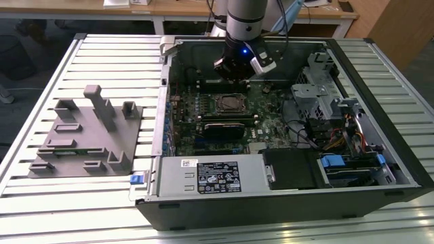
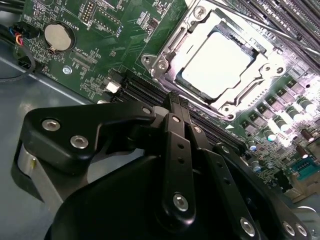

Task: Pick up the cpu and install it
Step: 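Install the second cpu locking lever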

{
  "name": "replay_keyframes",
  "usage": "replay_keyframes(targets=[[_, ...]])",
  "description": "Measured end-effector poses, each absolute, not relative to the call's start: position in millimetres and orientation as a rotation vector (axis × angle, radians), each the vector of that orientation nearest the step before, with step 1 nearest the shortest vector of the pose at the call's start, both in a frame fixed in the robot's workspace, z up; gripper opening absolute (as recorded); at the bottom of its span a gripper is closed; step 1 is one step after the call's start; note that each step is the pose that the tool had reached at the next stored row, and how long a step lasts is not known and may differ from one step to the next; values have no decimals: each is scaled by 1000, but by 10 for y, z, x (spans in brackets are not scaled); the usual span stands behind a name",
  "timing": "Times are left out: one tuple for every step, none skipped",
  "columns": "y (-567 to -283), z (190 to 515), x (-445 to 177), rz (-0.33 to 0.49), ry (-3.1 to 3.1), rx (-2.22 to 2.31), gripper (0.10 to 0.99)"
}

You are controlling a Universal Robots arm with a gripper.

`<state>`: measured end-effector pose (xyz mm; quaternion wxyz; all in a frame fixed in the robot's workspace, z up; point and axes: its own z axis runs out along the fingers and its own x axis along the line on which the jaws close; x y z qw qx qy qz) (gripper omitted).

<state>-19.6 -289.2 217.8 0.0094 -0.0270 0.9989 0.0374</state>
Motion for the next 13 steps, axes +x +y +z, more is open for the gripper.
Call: replay_keyframes(targets=[[-2895, 2177, -196, 117, 3119, -84, 106], [-2897, 2177, -196, 117, 3119, -84, 106], [-2899, 2177, -196, 117, 3119, -84, 106], [-2902, 2177, -196, 117, 3119, -84, 106], [-2904, 2177, -196, 117, 3119, -84, 106], [-2907, 2177, -196, 117, 3119, -84, 106], [-2909, 2177, -196, 117, 3119, -84, 106], [-2912, 2177, -196, 117, 3119, -84, 106], [-2914, 2177, -196, 117, 3119, -84, 106], [-2918, 2178, -196, 117, 3120, -84, 106], [-2921, 2178, -196, 117, 3120, -85, 106], [-2926, 2178, -196, 117, 3120, -84, 106], [-2932, 2178, -196, 117, 3120, -84, 106]])
